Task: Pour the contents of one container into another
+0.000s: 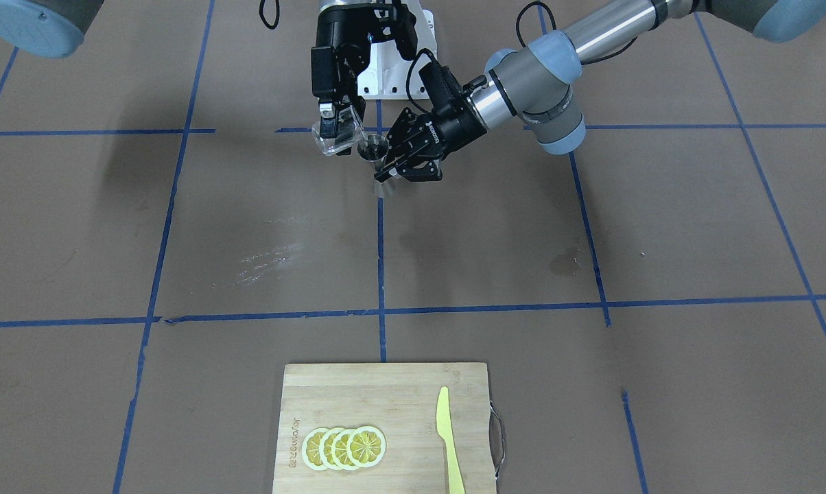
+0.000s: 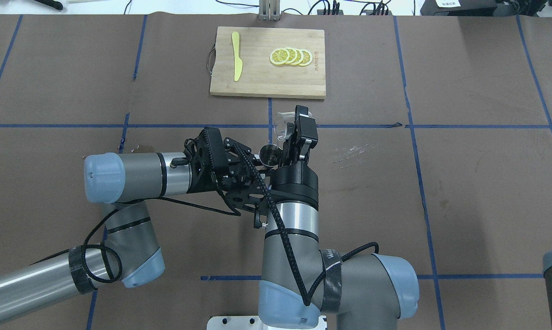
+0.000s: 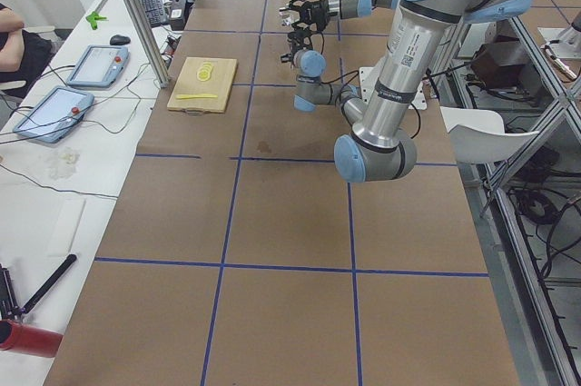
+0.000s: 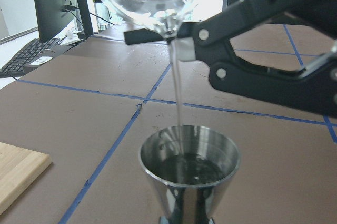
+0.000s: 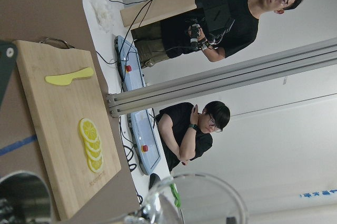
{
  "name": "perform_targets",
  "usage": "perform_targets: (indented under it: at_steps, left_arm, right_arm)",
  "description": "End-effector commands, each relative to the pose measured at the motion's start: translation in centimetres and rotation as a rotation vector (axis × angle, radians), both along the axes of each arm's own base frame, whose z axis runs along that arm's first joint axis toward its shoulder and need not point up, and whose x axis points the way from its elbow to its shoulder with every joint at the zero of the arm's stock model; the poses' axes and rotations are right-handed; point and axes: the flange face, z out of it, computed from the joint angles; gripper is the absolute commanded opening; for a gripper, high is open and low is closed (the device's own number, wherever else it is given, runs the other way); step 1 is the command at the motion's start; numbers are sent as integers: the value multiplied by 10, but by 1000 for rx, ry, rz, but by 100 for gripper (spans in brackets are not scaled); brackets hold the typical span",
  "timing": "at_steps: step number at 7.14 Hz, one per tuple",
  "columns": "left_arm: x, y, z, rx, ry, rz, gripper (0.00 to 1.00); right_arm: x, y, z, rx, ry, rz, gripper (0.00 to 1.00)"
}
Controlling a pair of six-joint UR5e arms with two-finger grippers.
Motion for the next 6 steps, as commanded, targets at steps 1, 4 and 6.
perform_targets:
  at_steps: [1,4,6]
  left_arm:
    - [0,0,0,0,0,0,0]
    - [1,0,1,-1,-3,0,0]
    - [1,0,0,-1,-3,0,0]
  right_arm:
    - [0,0,-1,1,-1,0,0]
    - [2,0,-6,2,-21,0,0]
    - [3,0,-13,1,-45,1,0]
